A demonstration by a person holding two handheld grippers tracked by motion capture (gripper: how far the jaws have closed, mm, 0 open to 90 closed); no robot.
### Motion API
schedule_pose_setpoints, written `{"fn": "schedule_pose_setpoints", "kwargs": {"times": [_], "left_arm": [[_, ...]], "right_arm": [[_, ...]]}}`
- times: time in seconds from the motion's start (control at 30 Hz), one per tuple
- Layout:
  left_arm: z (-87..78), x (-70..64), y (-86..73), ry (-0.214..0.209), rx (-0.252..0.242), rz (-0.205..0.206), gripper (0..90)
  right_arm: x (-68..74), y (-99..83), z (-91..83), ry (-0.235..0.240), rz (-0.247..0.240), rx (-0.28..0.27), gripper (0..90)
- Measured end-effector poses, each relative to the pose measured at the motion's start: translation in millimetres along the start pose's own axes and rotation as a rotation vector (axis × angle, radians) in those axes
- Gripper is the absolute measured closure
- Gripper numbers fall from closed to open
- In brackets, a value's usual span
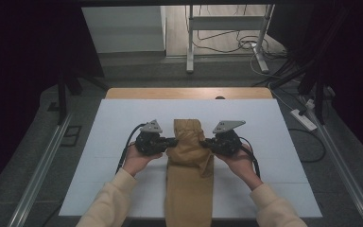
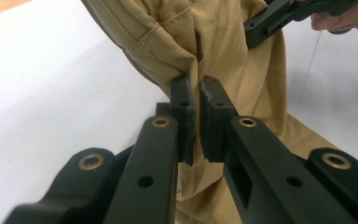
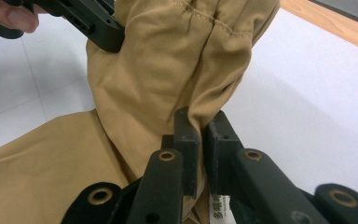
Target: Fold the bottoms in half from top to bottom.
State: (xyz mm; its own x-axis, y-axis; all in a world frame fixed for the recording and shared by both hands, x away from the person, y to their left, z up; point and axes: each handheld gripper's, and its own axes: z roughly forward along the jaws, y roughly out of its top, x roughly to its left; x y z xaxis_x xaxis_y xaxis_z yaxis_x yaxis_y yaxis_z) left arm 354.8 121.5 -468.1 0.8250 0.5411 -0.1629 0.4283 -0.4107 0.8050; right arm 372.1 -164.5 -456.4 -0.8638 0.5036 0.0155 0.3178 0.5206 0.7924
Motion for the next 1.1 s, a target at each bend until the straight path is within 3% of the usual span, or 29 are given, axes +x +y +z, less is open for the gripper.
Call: {"fn": "schedule_pose_setpoints", "kwargs": {"times": [1.1], "left_arm": [[-4.2,-15.3,-13.6,-0.018,0.012,0.006,84.4]], "right_arm": [[15.1,-11.4,-8.4,0.033,0.013,-0.01,84.0]]}}
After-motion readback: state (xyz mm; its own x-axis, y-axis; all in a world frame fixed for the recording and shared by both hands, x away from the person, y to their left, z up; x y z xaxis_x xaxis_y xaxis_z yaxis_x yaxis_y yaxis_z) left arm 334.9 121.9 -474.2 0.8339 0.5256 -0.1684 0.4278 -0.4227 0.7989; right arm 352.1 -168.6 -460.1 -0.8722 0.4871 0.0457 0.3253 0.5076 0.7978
